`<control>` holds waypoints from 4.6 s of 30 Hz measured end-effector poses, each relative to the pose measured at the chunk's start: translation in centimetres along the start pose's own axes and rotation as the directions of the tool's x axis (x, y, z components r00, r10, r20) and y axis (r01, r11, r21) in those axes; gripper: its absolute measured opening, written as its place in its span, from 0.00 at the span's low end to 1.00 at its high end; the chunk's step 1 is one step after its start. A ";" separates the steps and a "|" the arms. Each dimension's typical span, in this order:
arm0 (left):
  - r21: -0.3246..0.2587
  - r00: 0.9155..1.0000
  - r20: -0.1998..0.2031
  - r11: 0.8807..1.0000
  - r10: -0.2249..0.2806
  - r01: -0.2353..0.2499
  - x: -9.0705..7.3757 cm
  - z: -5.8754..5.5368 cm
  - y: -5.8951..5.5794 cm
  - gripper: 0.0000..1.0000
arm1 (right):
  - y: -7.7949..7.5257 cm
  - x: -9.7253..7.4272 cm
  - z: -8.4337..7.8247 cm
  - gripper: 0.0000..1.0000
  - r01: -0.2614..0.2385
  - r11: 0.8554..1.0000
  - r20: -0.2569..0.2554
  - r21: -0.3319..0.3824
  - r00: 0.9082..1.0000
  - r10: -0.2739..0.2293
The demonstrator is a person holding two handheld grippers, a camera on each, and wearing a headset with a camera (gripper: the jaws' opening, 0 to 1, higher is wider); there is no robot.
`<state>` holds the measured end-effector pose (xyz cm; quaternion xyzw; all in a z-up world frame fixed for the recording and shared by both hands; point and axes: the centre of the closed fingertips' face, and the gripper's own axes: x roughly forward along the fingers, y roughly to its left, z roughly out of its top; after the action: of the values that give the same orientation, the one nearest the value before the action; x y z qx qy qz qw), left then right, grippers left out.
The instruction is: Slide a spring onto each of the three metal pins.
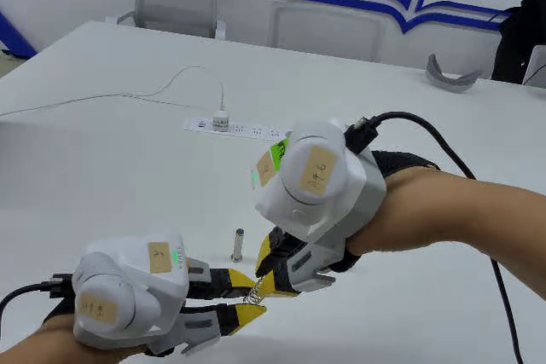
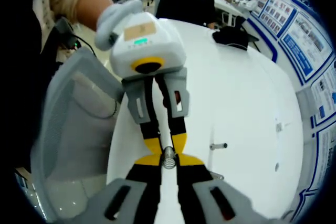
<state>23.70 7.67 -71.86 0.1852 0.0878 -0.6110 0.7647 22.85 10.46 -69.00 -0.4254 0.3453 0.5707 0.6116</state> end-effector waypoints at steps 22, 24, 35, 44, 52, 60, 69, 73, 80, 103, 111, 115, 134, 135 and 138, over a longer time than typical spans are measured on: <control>-0.045 0.998 0.046 0.998 0.043 -0.041 -1.0 0.2 0.9 0.11 | -0.5 1.2 0.1 0.15 -0.004 0.999 0.016 0.036 1.000 0.003; -0.049 0.998 0.048 0.998 0.047 -0.045 -1.0 0.2 0.9 0.11 | -0.6 1.3 0.1 0.15 -0.004 0.999 0.020 0.038 1.000 0.003; -0.063 0.996 0.062 0.996 0.064 -0.060 -1.1 0.4 1.4 0.11 | -1.1 1.7 0.3 0.13 -0.015 0.999 0.038 0.046 0.999 0.014; -0.067 0.995 0.066 0.995 0.081 -0.076 -1.1 0.2 1.9 0.11 | -1.6 2.0 0.4 0.12 -0.019 0.999 0.038 0.043 0.999 0.017; -0.096 0.994 0.056 0.992 0.092 -0.086 -1.2 -0.3 2.1 0.21 | -2.5 1.7 0.2 0.12 -0.005 0.999 0.038 0.053 0.999 0.003; -0.135 0.992 0.045 0.985 0.114 -0.107 -1.6 -1.1 2.4 0.30 | -3.6 1.4 -0.2 0.12 0.011 0.998 0.032 0.069 0.999 -0.013; -0.183 0.989 0.039 0.974 0.142 -0.133 -2.3 -1.6 2.8 0.41 | -5.6 1.3 -1.0 0.12 0.035 0.995 0.017 0.090 0.999 -0.037; -0.197 0.988 0.039 0.970 0.149 -0.139 -2.5 -1.7 2.8 0.44 | -6.5 1.4 -1.3 0.12 0.041 0.994 0.009 0.099 0.999 -0.042; -0.214 0.985 0.037 0.965 0.166 -0.154 -2.9 -2.0 2.9 0.48 | -7.9 1.6 -1.9 0.12 0.049 0.993 -0.012 0.108 0.999 -0.048; -0.241 0.981 0.026 0.954 0.190 -0.178 -3.5 -2.4 2.6 0.55 | -11.1 4.1 -1.8 0.13 0.034 0.992 -0.049 0.121 0.998 -0.029; -0.246 0.981 0.021 0.952 0.191 -0.180 -3.5 -2.5 2.7 0.56 | -11.4 4.8 -2.2 0.13 0.019 0.992 -0.066 0.125 0.998 -0.011; -0.251 0.981 0.020 0.951 0.191 -0.180 -3.5 -2.6 2.7 0.55 | -11.6 5.3 -2.3 0.13 0.010 0.992 -0.074 0.125 0.997 0.000; -0.275 0.981 0.012 0.944 0.195 -0.184 -3.6 -3.4 2.7 0.54 | -11.2 8.5 -3.6 0.13 -0.032 0.990 -0.143 0.139 0.988 0.052; -0.275 0.981 0.012 0.944 0.195 -0.184 -3.6 -3.5 2.6 0.54 | -11.1 8.8 -3.7 0.13 -0.033 0.990 -0.150 0.140 0.987 0.054; -0.279 0.981 0.009 0.943 0.194 -0.184 -3.6 -3.7 2.5 0.54 | -11.0 9.4 -4.0 0.13 -0.035 0.989 -0.156 0.147 0.986 0.058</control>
<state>25.64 12.82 -73.48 0.0729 0.1404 -0.5198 0.8395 35.09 10.73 -77.79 -0.4165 0.4435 0.5225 0.5973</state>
